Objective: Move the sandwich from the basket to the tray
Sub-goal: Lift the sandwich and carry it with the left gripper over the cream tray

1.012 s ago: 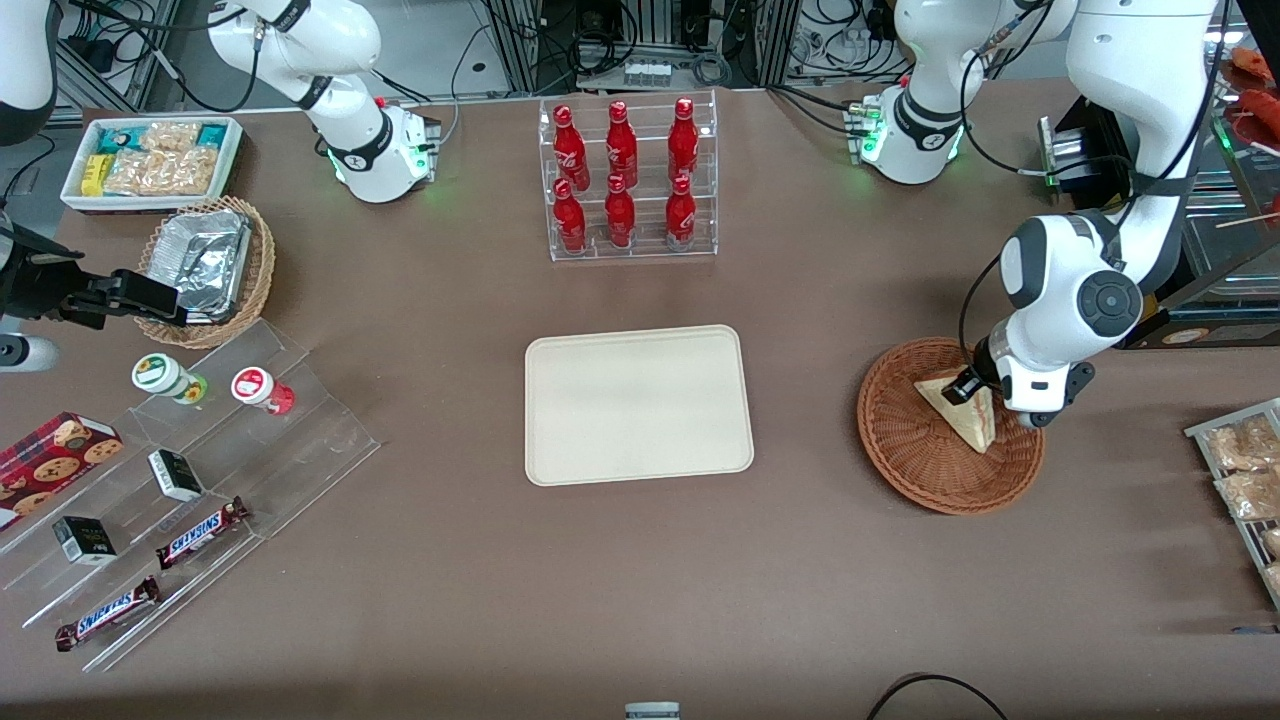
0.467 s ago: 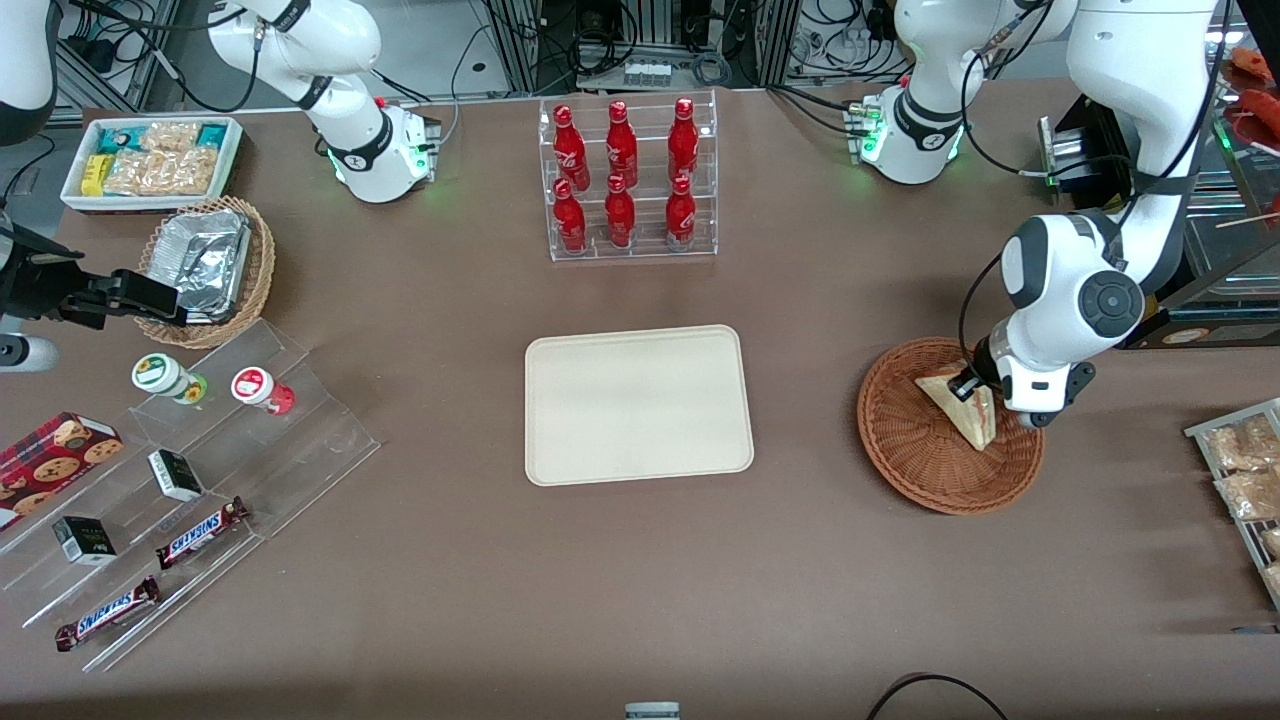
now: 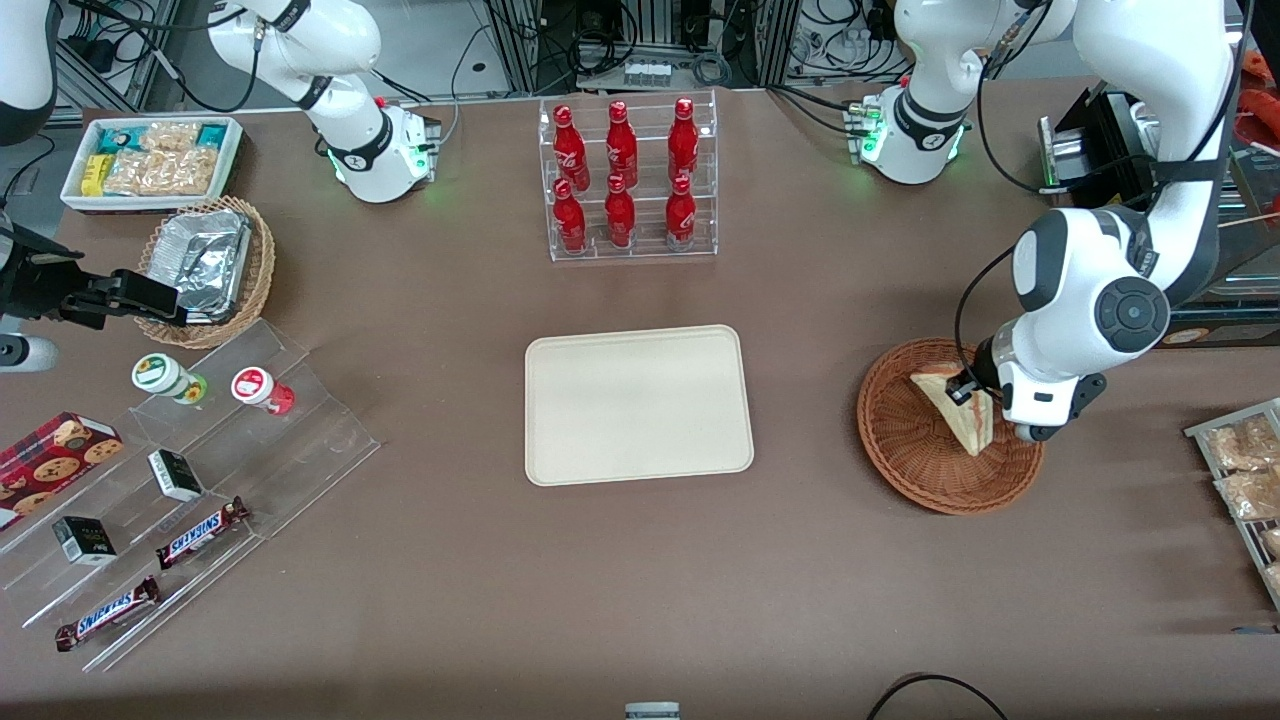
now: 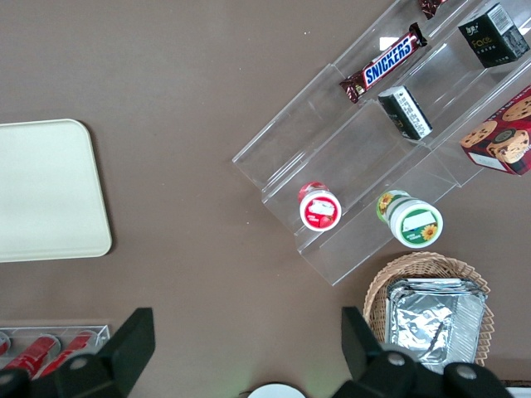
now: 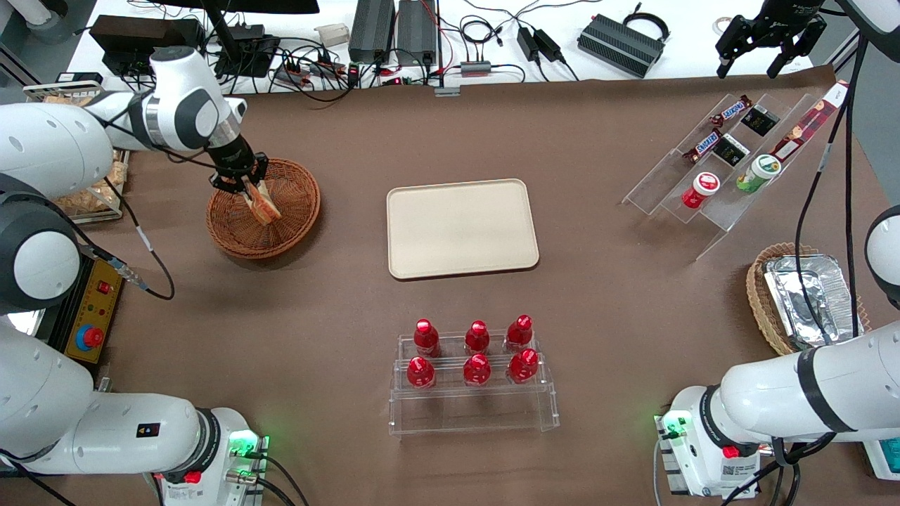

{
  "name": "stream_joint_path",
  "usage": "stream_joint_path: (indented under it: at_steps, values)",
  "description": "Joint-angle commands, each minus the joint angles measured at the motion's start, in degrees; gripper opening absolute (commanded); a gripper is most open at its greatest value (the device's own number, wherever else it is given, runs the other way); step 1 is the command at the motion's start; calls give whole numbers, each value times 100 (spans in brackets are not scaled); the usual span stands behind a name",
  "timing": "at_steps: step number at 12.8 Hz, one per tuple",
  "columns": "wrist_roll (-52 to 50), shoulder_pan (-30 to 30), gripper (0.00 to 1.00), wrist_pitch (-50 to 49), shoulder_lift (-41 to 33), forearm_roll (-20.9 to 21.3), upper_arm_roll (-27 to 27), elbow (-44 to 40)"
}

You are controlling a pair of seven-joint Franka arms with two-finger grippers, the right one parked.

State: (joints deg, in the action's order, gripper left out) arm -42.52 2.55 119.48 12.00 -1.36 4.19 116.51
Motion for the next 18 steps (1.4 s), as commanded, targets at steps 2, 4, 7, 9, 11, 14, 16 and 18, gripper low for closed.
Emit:
stream_joint_path:
  at_steps: [2, 4, 7, 9, 11, 14, 16, 18]
  values:
    - [-64, 429, 0, -373, 100, -49, -24, -549]
    - [-72, 675, 0, -390, 118, -49, -24, -690]
    - [-90, 1167, 0, -399, 328, -49, -24, -1015]
    - [-81, 1554, 0, -391, 469, -58, -24, -1095]
    - [-55, 1984, 0, -373, 653, -58, -24, -1261]
    - [15, 2705, 0, -609, 1294, -49, -24, -2051]
    - [-37, 3101, 0, -759, 1812, -58, -24, -2657]
    - [-81, 3400, 0, -725, 2156, -66, -24, -2940]
